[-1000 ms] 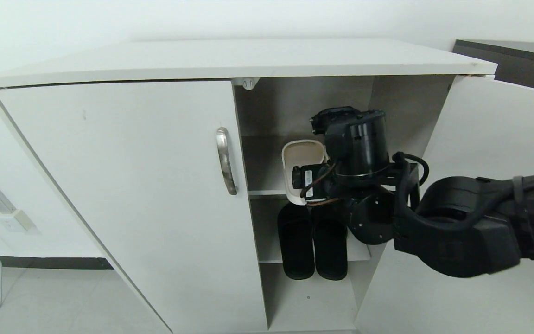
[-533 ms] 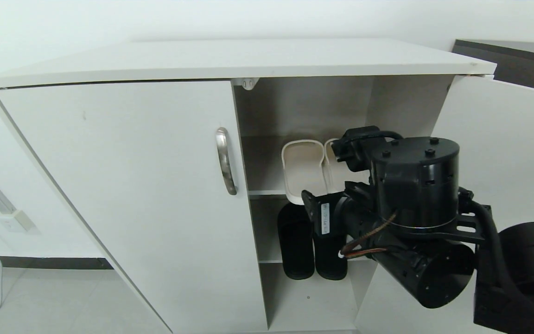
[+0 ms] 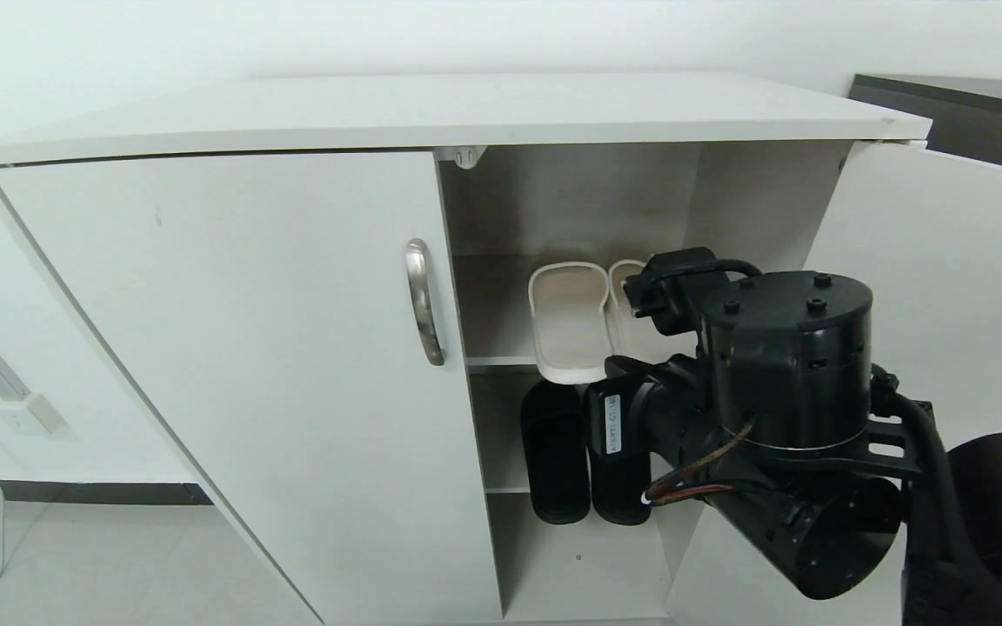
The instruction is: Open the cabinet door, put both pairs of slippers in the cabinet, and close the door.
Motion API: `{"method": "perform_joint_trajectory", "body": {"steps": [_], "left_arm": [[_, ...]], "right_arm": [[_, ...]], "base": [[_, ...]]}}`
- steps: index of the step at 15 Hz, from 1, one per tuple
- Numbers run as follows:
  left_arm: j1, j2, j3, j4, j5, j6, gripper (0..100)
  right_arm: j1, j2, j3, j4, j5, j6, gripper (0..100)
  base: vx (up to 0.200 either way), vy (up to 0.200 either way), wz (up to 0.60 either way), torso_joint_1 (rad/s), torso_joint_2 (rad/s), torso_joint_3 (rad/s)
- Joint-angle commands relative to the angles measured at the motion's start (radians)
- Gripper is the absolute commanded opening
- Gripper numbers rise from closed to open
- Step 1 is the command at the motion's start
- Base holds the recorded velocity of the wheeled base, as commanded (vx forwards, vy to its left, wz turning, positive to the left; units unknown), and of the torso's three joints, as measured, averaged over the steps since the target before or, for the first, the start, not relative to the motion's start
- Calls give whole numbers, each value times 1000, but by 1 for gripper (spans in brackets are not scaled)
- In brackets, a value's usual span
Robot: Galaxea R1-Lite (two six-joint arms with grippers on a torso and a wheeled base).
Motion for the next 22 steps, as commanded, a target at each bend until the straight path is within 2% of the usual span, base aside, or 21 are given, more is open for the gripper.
{"method": "perform_joint_trajectory", "body": {"steps": [1, 3, 13, 22], "left_arm": [[1, 0, -1, 0, 0, -1, 0], [0, 0, 0, 0, 0, -1, 0], [0, 0, 0, 0, -1, -1, 0], [0, 2, 0, 0, 0, -1, 0]], "right_arm": [[5, 11, 6, -1, -2, -1, 0], [6, 11, 14, -3, -4, -1, 0], [5, 19, 23, -1, 2, -1, 0], [-15, 19, 83, -9, 12, -24, 0]], "base": [[0, 0, 0, 0, 0, 0], [0, 0, 0, 0, 0, 0], [-200, 0, 0, 1, 2, 3], [-200, 0, 0, 3, 2, 2]]}}
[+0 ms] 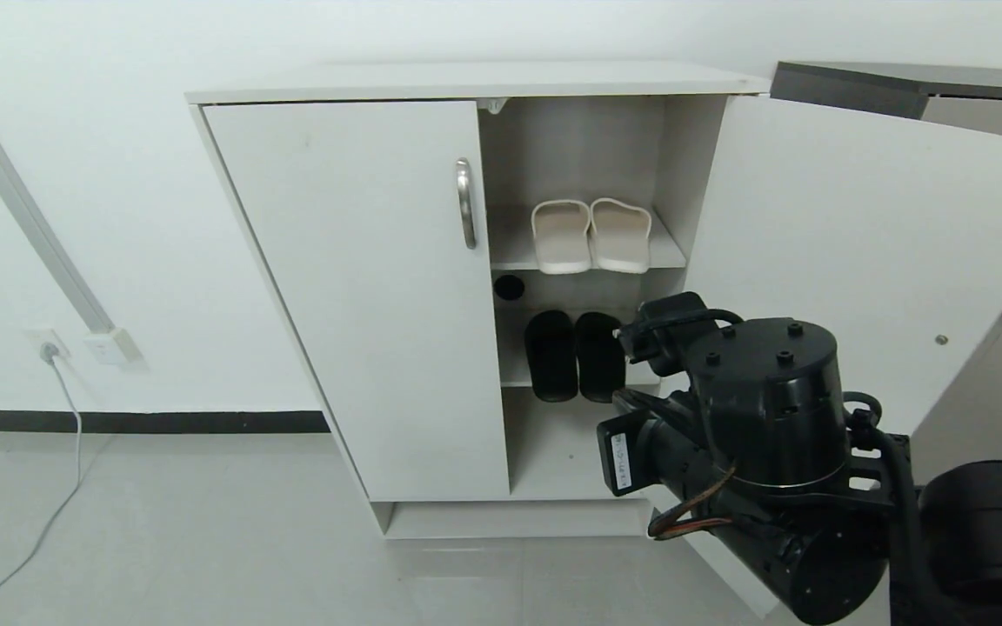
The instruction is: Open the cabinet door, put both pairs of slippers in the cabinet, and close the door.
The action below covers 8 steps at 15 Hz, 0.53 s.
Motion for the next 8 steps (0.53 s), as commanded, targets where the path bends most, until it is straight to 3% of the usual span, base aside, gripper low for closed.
{"method": "perform_joint_trajectory", "body": {"steps": [1, 8], "left_arm": [[2, 0, 0, 0, 1, 0, 0], [0, 0, 0, 0, 1, 0, 0]], "right_arm": [[0, 4, 5, 0, 1, -1, 0], [-4, 7, 13, 0, 1, -1, 0]], "base": [[-200, 0, 0, 2, 2, 7], [0, 0, 0, 0, 0, 0]]}}
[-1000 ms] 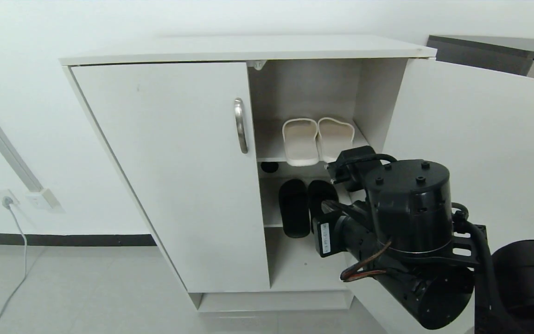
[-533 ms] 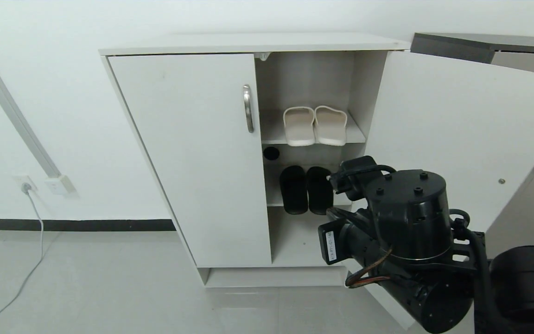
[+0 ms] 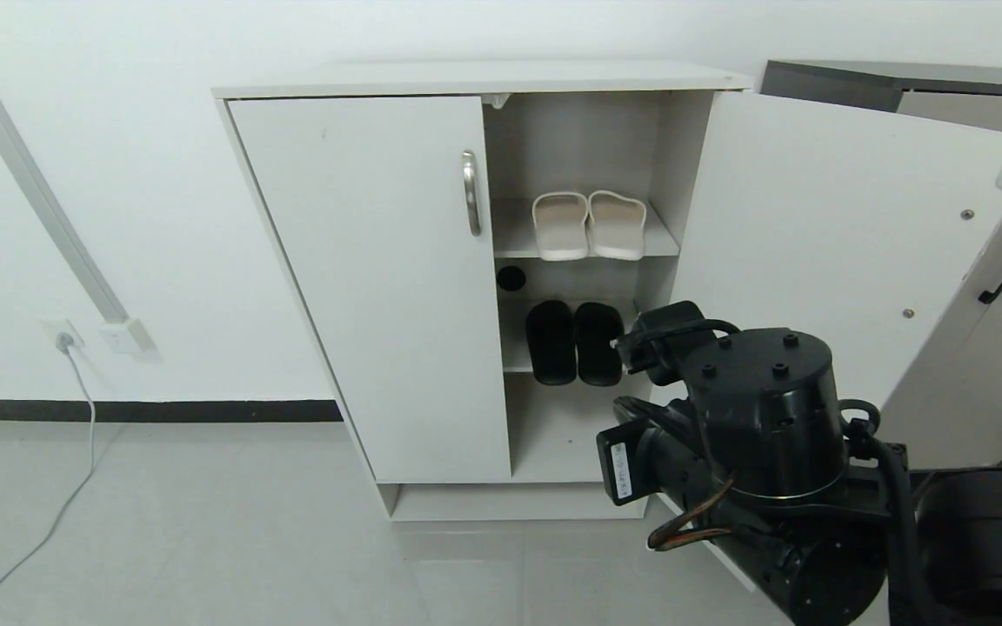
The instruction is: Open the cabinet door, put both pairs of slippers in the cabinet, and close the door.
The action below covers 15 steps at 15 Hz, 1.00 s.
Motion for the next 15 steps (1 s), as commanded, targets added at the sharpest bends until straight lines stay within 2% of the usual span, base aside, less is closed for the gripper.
{"method": "perform_joint_trajectory", "body": {"steps": [1, 9, 12, 15], "left_arm": [[0, 0, 0, 0, 0, -1, 0], [1, 0, 0, 0, -1, 1, 0], [1, 0, 0, 0, 0, 1, 0], [1, 0, 0, 0, 0, -1, 0]], "right_arm": [[-1, 6, 0, 0, 0, 0, 0], [1, 8, 8, 0, 0, -1, 0], [-1, 3, 8, 0, 0, 0, 0], [1, 8, 3, 0, 0, -6, 0]], "base": [[0, 0, 0, 0, 0, 0], [0, 0, 0, -1, -10, -9], [0, 0, 0, 6, -181, -307], [0, 0, 0, 41, -509, -373]]}}
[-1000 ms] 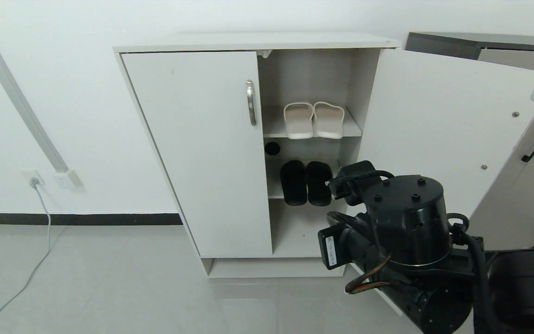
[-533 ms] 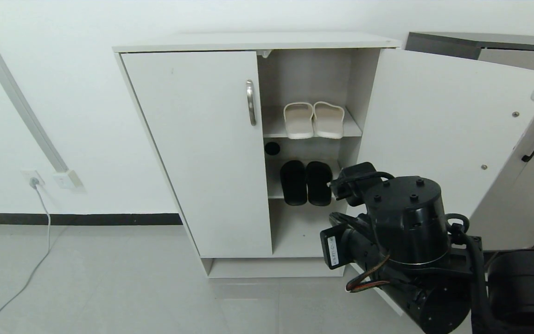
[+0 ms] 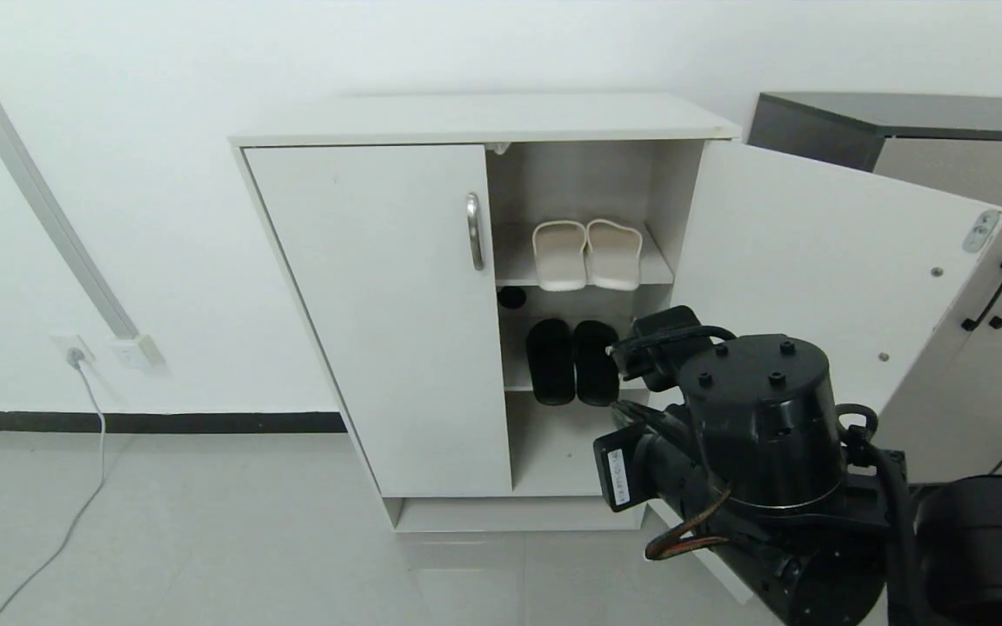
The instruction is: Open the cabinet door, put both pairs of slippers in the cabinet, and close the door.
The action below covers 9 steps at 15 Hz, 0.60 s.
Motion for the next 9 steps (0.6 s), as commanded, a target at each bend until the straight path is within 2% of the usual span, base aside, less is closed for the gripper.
{"method": "perform_joint_trajectory", "body": {"steps": [1, 9], "left_arm": [[1, 0, 0, 1, 1, -1, 0], [0, 0, 0, 1, -1, 4, 0]], "right_arm": [[-1, 4, 0, 1, 0, 0, 0], [-2, -7, 8, 1, -2, 0, 0]], "base": [[0, 0, 0, 41, -500, -354], [0, 0, 0, 133, -470, -340]]}}
